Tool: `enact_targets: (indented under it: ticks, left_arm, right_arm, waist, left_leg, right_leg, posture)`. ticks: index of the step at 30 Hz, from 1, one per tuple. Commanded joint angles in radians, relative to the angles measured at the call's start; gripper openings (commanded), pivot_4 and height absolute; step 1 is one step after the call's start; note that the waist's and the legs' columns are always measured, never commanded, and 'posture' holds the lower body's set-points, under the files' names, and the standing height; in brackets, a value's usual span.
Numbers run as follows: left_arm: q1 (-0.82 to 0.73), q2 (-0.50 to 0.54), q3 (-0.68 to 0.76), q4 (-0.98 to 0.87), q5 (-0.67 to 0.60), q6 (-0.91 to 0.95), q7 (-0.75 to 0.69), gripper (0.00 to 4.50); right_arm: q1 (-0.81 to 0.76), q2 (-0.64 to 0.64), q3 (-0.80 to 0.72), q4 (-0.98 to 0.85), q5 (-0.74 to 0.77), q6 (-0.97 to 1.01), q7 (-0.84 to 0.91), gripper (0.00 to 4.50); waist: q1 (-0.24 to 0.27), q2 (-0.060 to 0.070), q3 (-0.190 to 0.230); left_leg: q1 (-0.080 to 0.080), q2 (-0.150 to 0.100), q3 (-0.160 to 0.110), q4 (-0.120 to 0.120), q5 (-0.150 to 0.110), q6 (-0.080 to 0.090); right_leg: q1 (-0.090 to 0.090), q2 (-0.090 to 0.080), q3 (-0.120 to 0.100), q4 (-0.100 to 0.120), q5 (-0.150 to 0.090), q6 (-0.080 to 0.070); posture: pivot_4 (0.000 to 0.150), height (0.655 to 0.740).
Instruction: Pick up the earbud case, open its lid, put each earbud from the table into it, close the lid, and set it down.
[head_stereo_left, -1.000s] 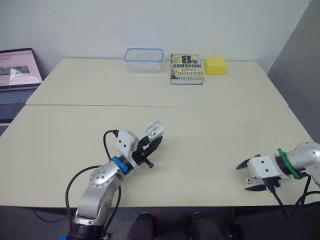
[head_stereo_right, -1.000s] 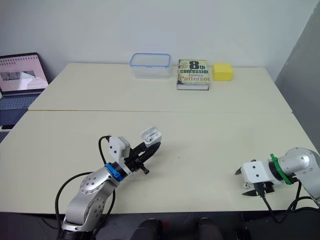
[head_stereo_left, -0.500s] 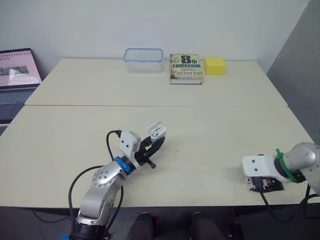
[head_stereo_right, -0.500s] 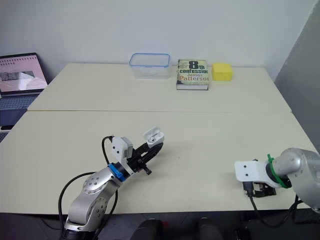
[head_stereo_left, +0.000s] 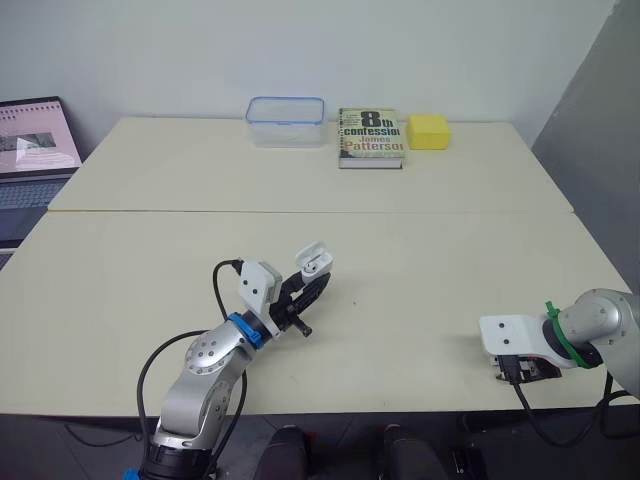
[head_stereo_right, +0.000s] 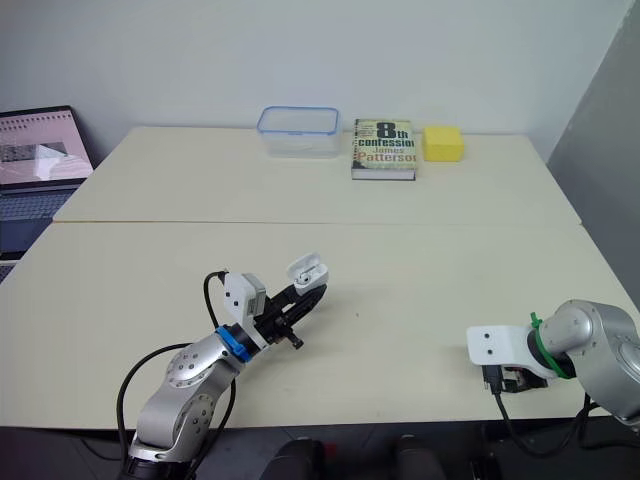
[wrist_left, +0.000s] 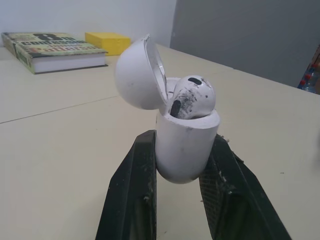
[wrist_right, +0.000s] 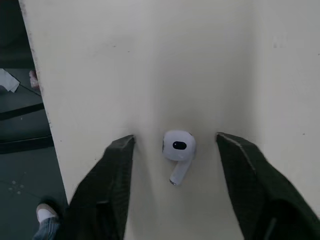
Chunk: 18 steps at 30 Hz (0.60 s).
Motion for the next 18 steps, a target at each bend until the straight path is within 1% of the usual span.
enact_targets:
  ticks: [1, 3, 4, 9, 11, 14, 17, 18]
  left_arm:
    - [-0.009, 0.000, 0.005, -0.035, -0.002, -0.015, 0.004, 0.78]
    - [-0.011, -0.001, 0.005, -0.033, -0.002, -0.016, 0.004, 0.78]
    - [-0.012, -0.001, 0.005, -0.031, -0.001, -0.017, 0.004, 0.78]
    - [-0.019, -0.003, 0.001, -0.022, 0.001, -0.022, 0.000, 0.78]
    - [-0.023, -0.005, 0.001, -0.017, 0.002, -0.029, -0.003, 0.78]
    - [-0.034, -0.007, 0.001, -0.010, 0.001, -0.037, -0.006, 0.78]
    - [-0.048, -0.012, -0.001, 0.001, 0.001, -0.046, -0.007, 0.78]
    - [-0.053, -0.015, -0.001, 0.004, 0.001, -0.049, -0.008, 0.78]
  right_arm:
    - [0.002, 0.004, 0.005, 0.013, -0.014, 0.007, -0.013, 1.23]
    - [0.002, 0.005, 0.003, 0.013, -0.012, 0.006, -0.015, 0.50]
    - [0.002, 0.006, -0.003, 0.012, -0.008, 0.006, -0.016, 0.40]
    - [-0.013, 0.010, -0.060, 0.016, 0.035, -0.001, -0.022, 0.41]
    - [-0.036, 0.032, -0.099, 0.026, 0.072, -0.023, -0.033, 0.41]
    - [-0.124, 0.145, -0.165, 0.020, 0.177, -0.019, -0.069, 0.41]
    - [-0.224, 0.318, -0.225, 0.000, 0.313, 0.011, -0.132, 0.41]
    - [-0.249, 0.374, -0.238, -0.010, 0.338, 0.015, -0.169, 0.41]
  waist:
    - [0.000, 0.000, 0.000]
    - [0.000, 0.000, 0.000]
    - [0.000, 0.000, 0.000]
    - [0.000, 0.000, 0.000]
    - [0.000, 0.000, 0.000]
    - [-0.004, 0.000, 0.000]
    - [-0.004, 0.000, 0.000]
    - [-0.003, -0.001, 0.000]
  left_leg:
    - [0.000, 0.000, 0.000, 0.000, 0.000, 0.000]
    - [0.000, 0.000, 0.000, 0.000, 0.000, 0.000]
    - [0.000, 0.000, 0.000, 0.000, 0.000, 0.000]
    - [0.000, 0.000, 0.000, 0.000, 0.000, 0.000]
    - [0.000, 0.000, 0.000, 0.000, 0.000, 0.000]
    - [0.000, 0.000, 0.000, 0.000, 0.000, 0.000]
    - [0.000, 0.000, 0.000, -0.001, 0.000, 0.000]
    - [-0.001, 0.000, -0.001, -0.001, 0.000, 0.000]
  right_leg:
    - [0.000, 0.000, 0.000, 0.000, 0.000, 0.000]
    - [0.000, 0.000, 0.000, 0.000, 0.000, 0.000]
    - [0.000, 0.000, 0.000, 0.000, 0.000, 0.000]
    - [0.000, 0.000, 0.000, 0.000, 0.000, 0.000]
    - [0.000, 0.000, 0.000, 0.000, 0.000, 0.000]
    - [-0.001, 0.000, 0.000, 0.000, 0.000, 0.000]
    - [-0.001, 0.001, 0.000, 0.000, 0.000, 0.000]
    - [-0.001, 0.001, -0.001, 0.000, 0.000, 0.000]
  posture:
    - [0.150, 0.7400]
    - [0.150, 0.7400]
    - [0.150, 0.7400]
    - [0.150, 0.7400]
    - [0.150, 0.7400]
    - [0.150, 0.7400]
    - [0.150, 0.7400]
    - [0.150, 0.7400]
